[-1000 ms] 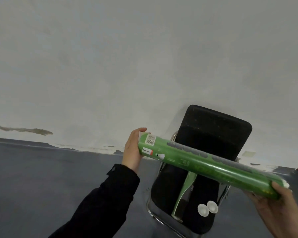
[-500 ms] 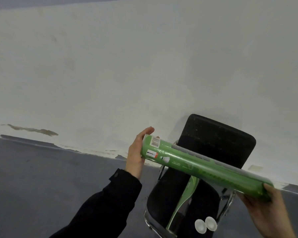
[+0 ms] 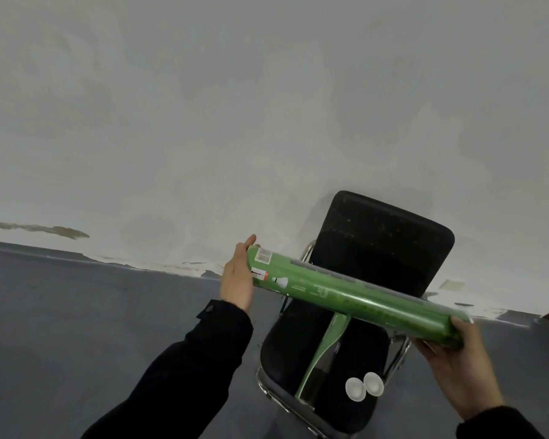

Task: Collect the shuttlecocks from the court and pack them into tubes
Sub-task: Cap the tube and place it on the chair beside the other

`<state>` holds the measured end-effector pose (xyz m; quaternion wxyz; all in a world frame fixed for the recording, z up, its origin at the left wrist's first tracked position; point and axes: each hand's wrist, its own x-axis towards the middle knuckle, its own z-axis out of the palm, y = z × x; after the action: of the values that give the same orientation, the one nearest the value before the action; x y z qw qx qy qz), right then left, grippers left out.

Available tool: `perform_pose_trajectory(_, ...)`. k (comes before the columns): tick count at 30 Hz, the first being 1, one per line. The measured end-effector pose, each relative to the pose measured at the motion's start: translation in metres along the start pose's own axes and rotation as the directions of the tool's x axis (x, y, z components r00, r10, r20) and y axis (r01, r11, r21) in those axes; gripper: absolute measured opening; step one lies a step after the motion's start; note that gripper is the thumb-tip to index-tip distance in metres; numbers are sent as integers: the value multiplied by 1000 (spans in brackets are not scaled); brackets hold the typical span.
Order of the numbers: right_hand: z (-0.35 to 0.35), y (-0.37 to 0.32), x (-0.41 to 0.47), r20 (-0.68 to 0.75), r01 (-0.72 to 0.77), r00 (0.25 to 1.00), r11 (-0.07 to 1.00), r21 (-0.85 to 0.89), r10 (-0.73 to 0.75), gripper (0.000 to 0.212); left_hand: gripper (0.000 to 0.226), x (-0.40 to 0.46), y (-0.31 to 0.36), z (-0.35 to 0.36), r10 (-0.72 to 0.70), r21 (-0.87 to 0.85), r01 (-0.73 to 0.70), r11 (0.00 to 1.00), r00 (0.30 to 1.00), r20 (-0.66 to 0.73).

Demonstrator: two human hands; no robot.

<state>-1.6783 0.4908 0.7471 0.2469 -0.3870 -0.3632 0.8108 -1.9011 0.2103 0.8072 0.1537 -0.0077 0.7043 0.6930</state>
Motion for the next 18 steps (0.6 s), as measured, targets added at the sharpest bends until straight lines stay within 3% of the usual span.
perform_pose_trajectory(3,-5,-1,2,1,-11,1000,999,-51,11,57,33,1,-14,-7,-202,-217,208,954,978,49)
perform_pose_trajectory(5,-7,-4,1,16,0,1000,998,-67,1,40,34,-3,-27,-10,-322,-360,325,875,944,71)
perform_pose_trajectory(7,-10,-6,-1,3,22,1000,996,-85,-22,28,31,-3,-39,-10,-370,-475,338,813,929,28)
perform_pose_trajectory(10,-20,-5,-7,-32,36,999,996,-79,-38,29,33,0,-53,-3,-461,-618,412,669,883,89)
perform_pose_trajectory(13,-33,-5,-14,-53,73,996,995,-74,-77,25,24,-3,-52,6,-419,-523,422,741,899,132)
perform_pose_trajectory(16,-51,-6,-13,-64,99,993,995,-29,-101,22,31,-8,-50,16,-244,-254,265,930,963,109)
perform_pose_trajectory(18,-58,-7,-9,-92,107,990,994,20,-105,30,34,-10,-48,26,-160,-120,168,978,985,69)
